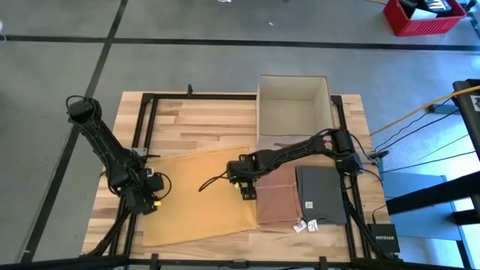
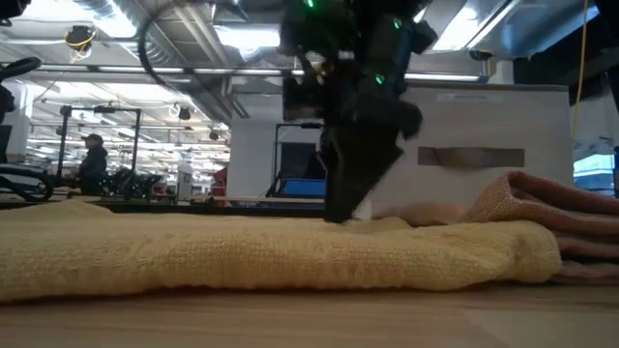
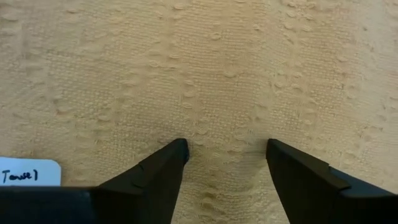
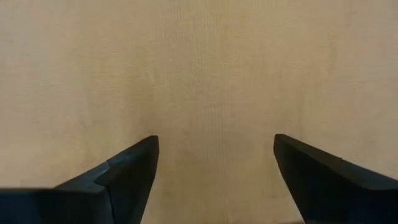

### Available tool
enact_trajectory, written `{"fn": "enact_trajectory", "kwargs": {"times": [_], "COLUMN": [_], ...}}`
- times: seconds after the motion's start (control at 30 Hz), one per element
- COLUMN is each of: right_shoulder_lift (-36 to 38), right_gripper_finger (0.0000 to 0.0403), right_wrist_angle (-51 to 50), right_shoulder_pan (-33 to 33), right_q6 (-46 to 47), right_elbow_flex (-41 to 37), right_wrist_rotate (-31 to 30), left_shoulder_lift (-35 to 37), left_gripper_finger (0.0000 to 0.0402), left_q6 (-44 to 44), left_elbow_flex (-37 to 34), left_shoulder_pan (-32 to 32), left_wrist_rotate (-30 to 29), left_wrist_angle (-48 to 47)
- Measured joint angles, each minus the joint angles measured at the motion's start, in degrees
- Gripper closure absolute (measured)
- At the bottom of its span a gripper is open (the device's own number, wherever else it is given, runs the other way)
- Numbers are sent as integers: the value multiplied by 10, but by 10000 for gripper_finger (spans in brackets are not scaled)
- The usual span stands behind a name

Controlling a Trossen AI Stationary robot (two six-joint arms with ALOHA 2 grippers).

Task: Fold towel
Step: Fold the yellow towel

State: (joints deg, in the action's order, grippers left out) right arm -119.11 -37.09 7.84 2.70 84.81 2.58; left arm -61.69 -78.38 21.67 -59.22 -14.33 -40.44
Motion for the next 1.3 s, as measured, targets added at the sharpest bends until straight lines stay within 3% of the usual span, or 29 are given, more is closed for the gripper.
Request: {"fn": "enact_trajectory", "kwargs": {"times": [0.3,0.47,0.6,1.0,1.3], "right_shoulder_lift": [2,1,0,-1,-5], "right_gripper_finger": [81,83,84,85,157], "right_wrist_angle": [-66,-62,-43,10,14], "right_shoulder_pan": [1,1,1,0,0], "right_q6": [-9,-21,-30,-45,-45], "right_elbow_flex": [63,63,57,3,-2], "right_wrist_rotate": [-4,-19,-24,-32,-22], "left_shoulder_lift": [21,3,-15,-19,-20], "left_gripper_finger": [174,184,193,246,250], "left_q6": [15,35,41,38,38], "left_elbow_flex": [61,41,17,14,14], "left_shoulder_pan": [-1,-1,0,0,0], "left_wrist_rotate": [6,2,4,8,5], "left_wrist_angle": [-33,-44,-2,-7,-9]}}
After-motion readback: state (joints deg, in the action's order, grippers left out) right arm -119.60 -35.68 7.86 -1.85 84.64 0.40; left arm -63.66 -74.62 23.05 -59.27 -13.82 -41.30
